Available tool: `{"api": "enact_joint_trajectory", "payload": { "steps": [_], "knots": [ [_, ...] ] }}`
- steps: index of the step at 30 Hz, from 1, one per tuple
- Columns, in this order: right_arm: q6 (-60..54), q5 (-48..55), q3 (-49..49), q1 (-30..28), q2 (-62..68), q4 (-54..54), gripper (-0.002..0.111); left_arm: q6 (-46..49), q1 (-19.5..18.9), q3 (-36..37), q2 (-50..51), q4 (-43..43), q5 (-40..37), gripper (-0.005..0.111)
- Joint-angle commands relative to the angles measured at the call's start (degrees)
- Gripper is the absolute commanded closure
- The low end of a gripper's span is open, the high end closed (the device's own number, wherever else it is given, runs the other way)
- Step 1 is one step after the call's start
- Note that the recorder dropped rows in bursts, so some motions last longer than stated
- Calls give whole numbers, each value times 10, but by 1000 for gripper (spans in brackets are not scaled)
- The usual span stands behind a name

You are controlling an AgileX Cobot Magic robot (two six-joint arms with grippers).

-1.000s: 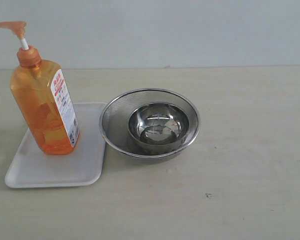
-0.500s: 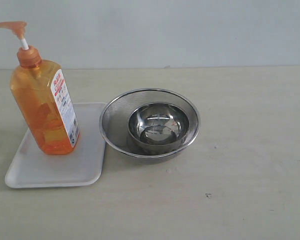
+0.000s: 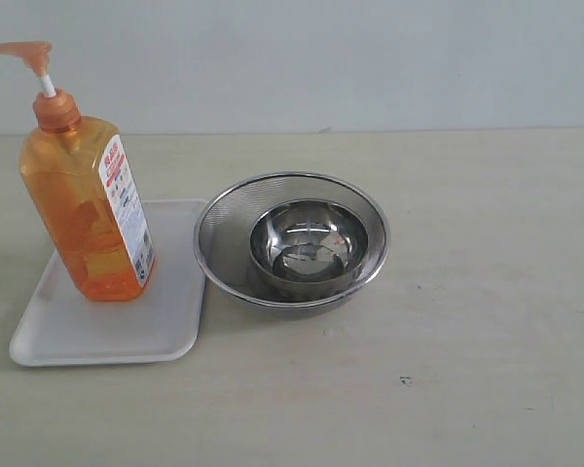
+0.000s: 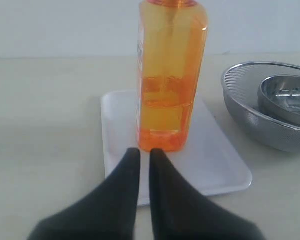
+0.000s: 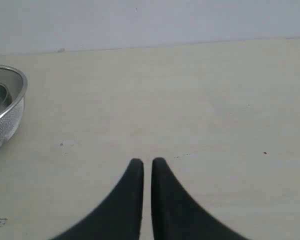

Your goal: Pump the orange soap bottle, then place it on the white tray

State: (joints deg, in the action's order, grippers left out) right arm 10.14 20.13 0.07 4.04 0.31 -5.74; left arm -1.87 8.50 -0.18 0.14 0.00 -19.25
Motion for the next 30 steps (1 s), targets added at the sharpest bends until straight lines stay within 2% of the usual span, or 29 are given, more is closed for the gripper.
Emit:
{"api": "enact_joint_trajectory", "payload": {
  "steps": [1, 30],
  "knots": [
    [-1, -3, -1, -1, -3, -2, 106, -3, -3, 2, -1, 5, 4, 100],
    [18, -2, -1, -1, -3, 3, 106, -3, -3, 2, -1, 5, 4, 100]
  ]
}}
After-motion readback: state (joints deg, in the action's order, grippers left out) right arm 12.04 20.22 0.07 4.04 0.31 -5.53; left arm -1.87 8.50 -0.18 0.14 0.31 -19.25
